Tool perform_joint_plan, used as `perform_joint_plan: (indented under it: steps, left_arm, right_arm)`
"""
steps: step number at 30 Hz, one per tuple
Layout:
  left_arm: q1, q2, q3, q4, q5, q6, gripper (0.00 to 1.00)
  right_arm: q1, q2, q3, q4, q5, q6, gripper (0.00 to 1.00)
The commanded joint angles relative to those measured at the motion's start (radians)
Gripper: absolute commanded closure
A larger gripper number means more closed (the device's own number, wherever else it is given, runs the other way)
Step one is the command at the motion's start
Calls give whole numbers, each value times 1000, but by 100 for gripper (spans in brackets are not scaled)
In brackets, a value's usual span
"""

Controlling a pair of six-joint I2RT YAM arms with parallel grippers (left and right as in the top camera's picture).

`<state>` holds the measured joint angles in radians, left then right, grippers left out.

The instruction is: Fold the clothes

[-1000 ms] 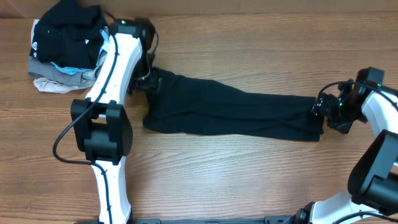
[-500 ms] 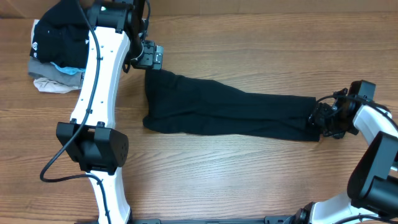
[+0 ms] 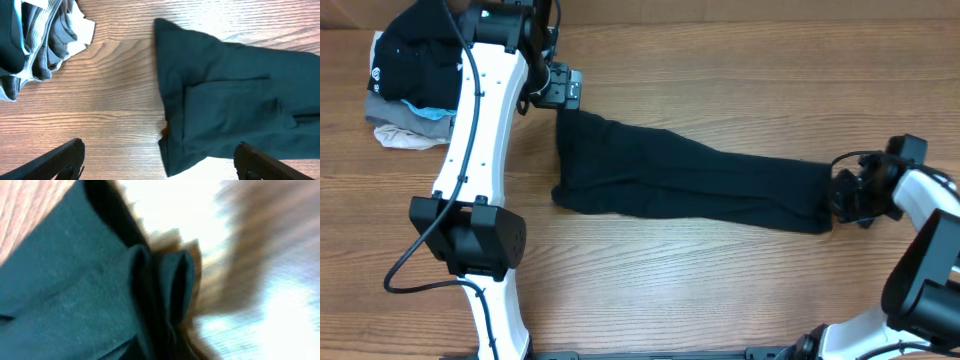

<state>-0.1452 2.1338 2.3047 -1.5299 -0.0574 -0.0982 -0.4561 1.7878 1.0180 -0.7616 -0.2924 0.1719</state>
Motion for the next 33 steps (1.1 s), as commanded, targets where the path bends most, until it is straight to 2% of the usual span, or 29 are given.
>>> perform_joint_plan:
  steps: [1,7,12,20,33]
  left_arm:
    - [19,-13,17,-3,-5,9,3]
    - [22,-13,17,-6,-5,9,3]
    - [22,-13,17,-5,-5,9,3]
    - [22,-13,17,2,-4,9,3]
    - [22,-13,17,20,-3,9,2]
  right_arm:
    - [-62,8,97,-55,-5,7,96]
    - [-103,8,246,-211,-2,-32,96]
    - [-39,8,342,-327,-10,-66,96]
    - [200,8,349,-344,3,-60,96]
    - [578,8,343,-247,34,65,95]
